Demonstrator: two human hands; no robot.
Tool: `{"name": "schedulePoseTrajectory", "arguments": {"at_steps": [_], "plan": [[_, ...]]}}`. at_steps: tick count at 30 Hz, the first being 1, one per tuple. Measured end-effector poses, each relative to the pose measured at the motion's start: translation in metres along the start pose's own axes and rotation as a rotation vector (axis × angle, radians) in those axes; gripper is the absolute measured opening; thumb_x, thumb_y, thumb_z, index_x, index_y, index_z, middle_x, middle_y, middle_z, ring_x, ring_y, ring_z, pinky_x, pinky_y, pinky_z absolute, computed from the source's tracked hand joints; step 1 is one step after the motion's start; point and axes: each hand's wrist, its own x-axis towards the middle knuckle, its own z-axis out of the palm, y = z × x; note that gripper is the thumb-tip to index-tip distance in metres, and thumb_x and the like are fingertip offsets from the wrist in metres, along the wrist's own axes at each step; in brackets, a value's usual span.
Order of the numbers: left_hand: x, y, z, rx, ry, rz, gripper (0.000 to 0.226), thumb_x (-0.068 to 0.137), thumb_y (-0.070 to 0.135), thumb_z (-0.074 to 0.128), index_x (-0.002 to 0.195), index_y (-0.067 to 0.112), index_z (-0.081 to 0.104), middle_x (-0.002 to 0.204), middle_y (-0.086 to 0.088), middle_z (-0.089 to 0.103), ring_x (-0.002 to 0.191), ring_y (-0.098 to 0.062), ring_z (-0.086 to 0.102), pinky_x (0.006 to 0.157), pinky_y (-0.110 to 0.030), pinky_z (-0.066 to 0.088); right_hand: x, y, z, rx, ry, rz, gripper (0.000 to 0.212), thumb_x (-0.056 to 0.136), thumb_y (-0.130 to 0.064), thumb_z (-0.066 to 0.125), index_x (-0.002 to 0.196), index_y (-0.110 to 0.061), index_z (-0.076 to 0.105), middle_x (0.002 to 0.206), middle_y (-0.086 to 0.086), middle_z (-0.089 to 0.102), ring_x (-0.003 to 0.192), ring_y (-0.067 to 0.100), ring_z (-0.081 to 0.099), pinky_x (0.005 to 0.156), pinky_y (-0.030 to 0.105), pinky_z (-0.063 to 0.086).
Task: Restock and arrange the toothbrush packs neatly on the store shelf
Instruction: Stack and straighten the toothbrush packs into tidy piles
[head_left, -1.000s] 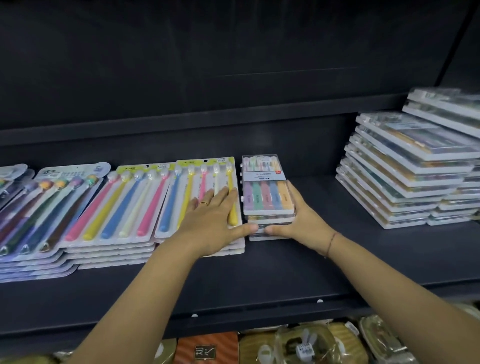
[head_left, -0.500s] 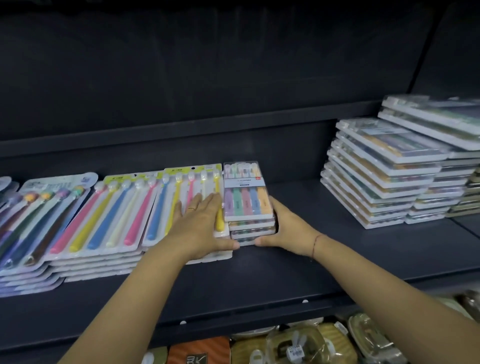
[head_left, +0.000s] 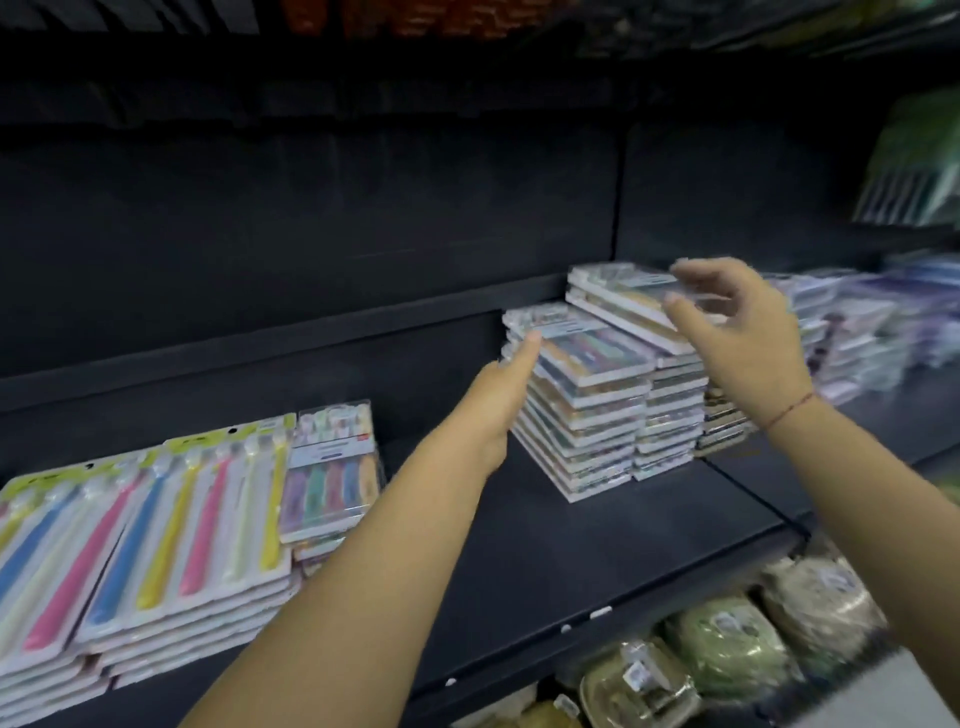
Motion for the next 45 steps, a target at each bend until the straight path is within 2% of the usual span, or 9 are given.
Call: {"name": "schedulePoseTrajectory", "arguments": {"at_steps": [3, 8, 14, 23, 27, 34, 36, 39, 45], "plan": [[0.017, 0.002, 0.021, -0.179, -0.049, -0.172, 0.055, 0.091, 0.063, 0.051, 0.112, 0.014, 0.064, 0.094, -0.002, 0.067, 0.073, -0.013, 0.059, 0.061, -0.028, 0.047, -0.019, 0.010, -0.002, 0.156, 0.110, 0.252, 0.008, 0.092, -0.017, 0.063, 0.084, -0.017, 0.063, 0.083, 0.002, 0.064, 0.080, 0.015, 0.060, 0.076, 0.037, 0.052], [0.029, -0.009, 0.038, -0.308, -0.076, -0.337, 0.078, 0.069, 0.074, 0.070, 0.118, 0.014, 0.067, 0.117, -0.016, 0.069, 0.102, -0.037, 0.066, 0.092, -0.060, 0.048, -0.070, 0.014, 0.030, 0.518, -0.152, 0.909, 0.028, 0.090, -0.047, 0.063, 0.093, -0.019, 0.061, 0.094, 0.001, 0.061, 0.093, 0.018, 0.060, 0.092, 0.038, 0.053], [0.035, 0.006, 0.046, -0.301, -0.006, -0.353, 0.063, 0.072, 0.058, 0.078, 0.110, 0.011, 0.063, 0.110, -0.018, 0.066, 0.094, -0.037, 0.065, 0.085, -0.053, 0.052, -0.052, 0.016, 0.045, 0.778, -0.196, 1.134, 0.050, 0.088, -0.058, 0.058, 0.113, -0.019, 0.040, 0.097, 0.006, 0.051, 0.107, 0.026, 0.054, 0.100, 0.047, 0.048], [0.028, 0.006, 0.031, -0.302, 0.007, -0.381, 0.033, 0.078, 0.042, 0.077, 0.081, 0.010, 0.068, 0.067, -0.009, 0.071, 0.075, -0.028, 0.067, 0.069, -0.040, 0.054, -0.056, 0.027, 0.051, 0.816, -0.312, 1.119, 0.058, 0.092, -0.058, 0.052, 0.124, -0.009, 0.058, 0.111, 0.016, 0.067, 0.096, 0.027, 0.066, 0.083, 0.038, 0.055], [0.021, 0.002, 0.011, -0.307, -0.002, -0.357, 0.031, 0.075, 0.041, 0.077, 0.088, 0.014, 0.067, 0.088, -0.007, 0.072, 0.089, -0.028, 0.066, 0.086, -0.041, 0.049, -0.054, 0.023, 0.055, 0.828, -0.400, 1.068, 0.064, 0.082, -0.070, 0.052, 0.113, -0.015, 0.063, 0.113, 0.011, 0.069, 0.104, 0.028, 0.066, 0.096, 0.045, 0.051], [-0.004, -0.040, -0.021, -0.323, -0.098, -0.135, 0.019, 0.083, 0.027, 0.068, 0.099, 0.016, 0.067, 0.092, -0.003, 0.069, 0.077, -0.016, 0.064, 0.067, -0.028, 0.051, -0.058, 0.008, 0.070, 0.771, -0.560, 0.963, 0.071, 0.065, -0.066, 0.067, 0.119, -0.021, 0.068, 0.120, 0.008, 0.069, 0.111, 0.026, 0.065, 0.084, 0.039, 0.058], [-0.011, -0.055, -0.037, -0.266, -0.145, 0.011, 0.035, 0.076, 0.019, 0.073, 0.110, 0.013, 0.067, 0.104, -0.005, 0.072, 0.084, -0.016, 0.068, 0.070, -0.028, 0.055, -0.064, 0.004, 0.076, 0.786, -0.613, 0.851, 0.057, 0.073, -0.054, 0.068, 0.121, -0.023, 0.065, 0.117, 0.004, 0.071, 0.111, 0.023, 0.065, 0.098, 0.042, 0.051], [-0.018, -0.076, -0.064, -0.114, -0.202, 0.197, 0.067, 0.072, 0.011, 0.074, 0.135, 0.021, 0.054, 0.125, -0.007, 0.066, 0.113, -0.023, 0.065, 0.098, -0.038, 0.051, -0.074, -0.002, 0.090, 0.816, -0.705, 0.614, 0.055, 0.078, -0.036, 0.076, 0.128, -0.020, 0.059, 0.121, 0.002, 0.069, 0.115, 0.021, 0.064, 0.100, 0.037, 0.050], [-0.031, -0.111, -0.077, 0.084, -0.124, 0.270, 0.097, 0.065, 0.018, 0.085, 0.145, 0.029, 0.032, 0.130, 0.011, 0.063, 0.119, -0.008, 0.060, 0.091, -0.023, 0.052, -0.108, 0.010, 0.125, 0.688, -0.733, 0.468, 0.101, 0.058, -0.028, 0.090, 0.143, -0.024, 0.036, 0.128, 0.003, 0.064, 0.120, 0.019, 0.060, 0.105, 0.045, 0.047]]}}
